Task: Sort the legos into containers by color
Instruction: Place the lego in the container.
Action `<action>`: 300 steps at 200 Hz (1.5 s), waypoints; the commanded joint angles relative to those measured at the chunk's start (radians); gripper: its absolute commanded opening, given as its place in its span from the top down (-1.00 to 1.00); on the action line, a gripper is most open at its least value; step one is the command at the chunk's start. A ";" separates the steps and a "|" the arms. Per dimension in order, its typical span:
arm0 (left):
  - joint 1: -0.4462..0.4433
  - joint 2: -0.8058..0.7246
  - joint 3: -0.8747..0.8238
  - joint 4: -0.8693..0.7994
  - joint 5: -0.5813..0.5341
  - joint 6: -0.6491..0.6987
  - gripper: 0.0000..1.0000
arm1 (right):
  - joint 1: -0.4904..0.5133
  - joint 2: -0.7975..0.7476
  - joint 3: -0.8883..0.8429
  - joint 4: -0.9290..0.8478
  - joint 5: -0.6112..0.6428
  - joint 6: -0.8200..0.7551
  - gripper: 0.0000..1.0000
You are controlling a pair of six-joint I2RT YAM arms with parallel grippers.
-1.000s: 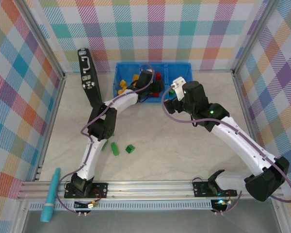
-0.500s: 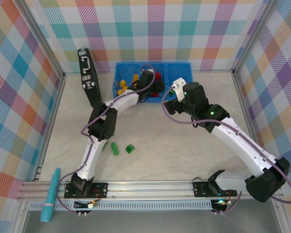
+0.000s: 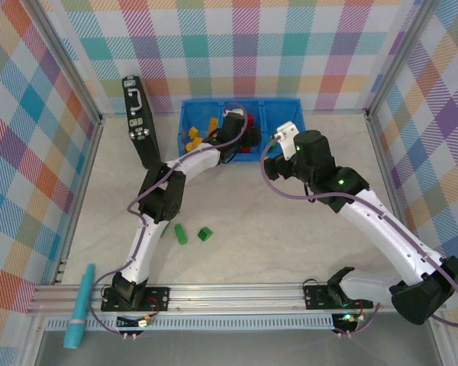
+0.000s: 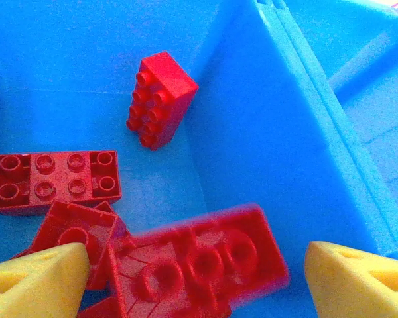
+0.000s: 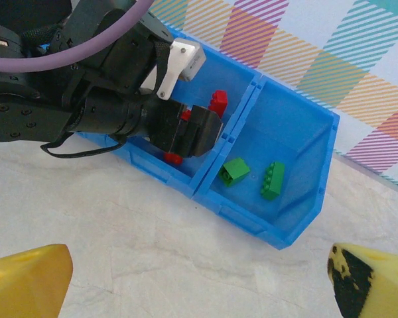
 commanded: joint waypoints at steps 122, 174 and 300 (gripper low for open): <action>-0.022 -0.135 -0.015 0.067 0.090 -0.007 -0.04 | 0.000 -0.044 -0.024 0.021 -0.015 -0.006 -0.97; -0.022 -0.164 -0.043 0.042 0.136 -0.047 0.45 | 0.000 -0.067 -0.026 0.021 -0.017 -0.005 -0.97; -0.020 -0.207 -0.140 0.087 0.144 -0.106 0.83 | 0.000 -0.080 -0.038 0.020 -0.009 0.000 -0.98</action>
